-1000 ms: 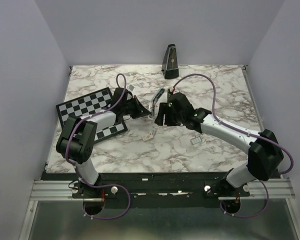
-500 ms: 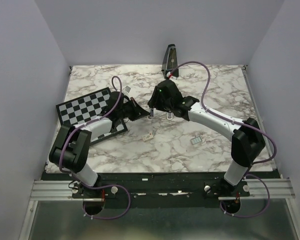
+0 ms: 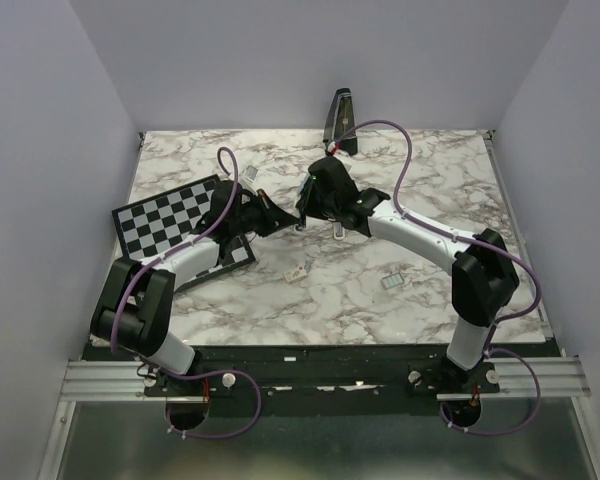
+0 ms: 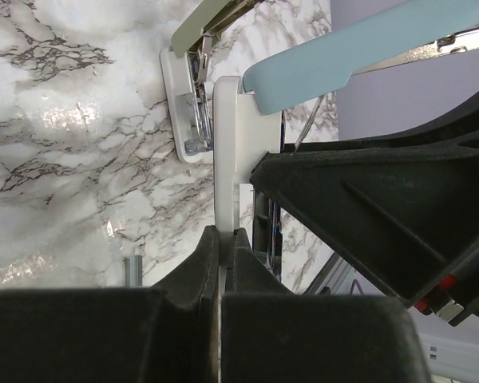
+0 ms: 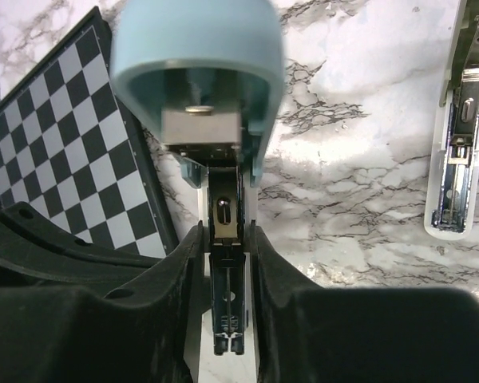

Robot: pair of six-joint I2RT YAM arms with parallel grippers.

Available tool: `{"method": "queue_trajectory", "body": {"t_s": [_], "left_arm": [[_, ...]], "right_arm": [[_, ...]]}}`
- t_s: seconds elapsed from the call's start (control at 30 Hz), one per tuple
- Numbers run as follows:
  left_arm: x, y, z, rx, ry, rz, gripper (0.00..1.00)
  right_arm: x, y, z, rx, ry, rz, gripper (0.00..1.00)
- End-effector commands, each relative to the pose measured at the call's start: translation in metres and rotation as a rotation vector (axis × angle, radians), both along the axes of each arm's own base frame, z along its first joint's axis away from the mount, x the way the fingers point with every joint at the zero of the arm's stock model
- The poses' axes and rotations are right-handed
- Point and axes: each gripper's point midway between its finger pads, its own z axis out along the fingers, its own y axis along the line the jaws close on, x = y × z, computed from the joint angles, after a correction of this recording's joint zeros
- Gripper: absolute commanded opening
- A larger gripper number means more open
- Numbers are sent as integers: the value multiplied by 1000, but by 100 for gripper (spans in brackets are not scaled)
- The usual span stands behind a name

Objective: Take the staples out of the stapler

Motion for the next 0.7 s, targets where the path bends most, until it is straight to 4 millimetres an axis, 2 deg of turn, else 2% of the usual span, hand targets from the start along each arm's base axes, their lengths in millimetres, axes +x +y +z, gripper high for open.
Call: {"method": "queue_trajectory", "body": {"t_s": [0.0,0.2,0.3,0.33,0.4,0.43,0.63,0.67], "left_arm": [[-6,-6,19,-35,-65,-51,0],[-7,-6,19,-21,-68,-68,0],[-8,-4,13,3,-46,-63,27],[-7,-3,12,13,-42,-57,40],[-8,-1,11,25,-39,-49,55],[-7,0,12,32,-44,-50,74],[-13,9,6,98,-25,-31,94],[-16,12,3,124,-22,-33,95]], "right_arm": [[4,7,-5,-8,-1,17,26],[8,7,-3,-29,-42,39,4],[14,4,4,-51,-86,42,1],[17,3,7,-57,-99,39,1],[24,-3,8,-76,-114,31,1],[26,-6,5,-80,-109,29,1],[40,-25,-8,-136,-114,3,1],[43,-26,-15,-155,-110,0,1]]}}
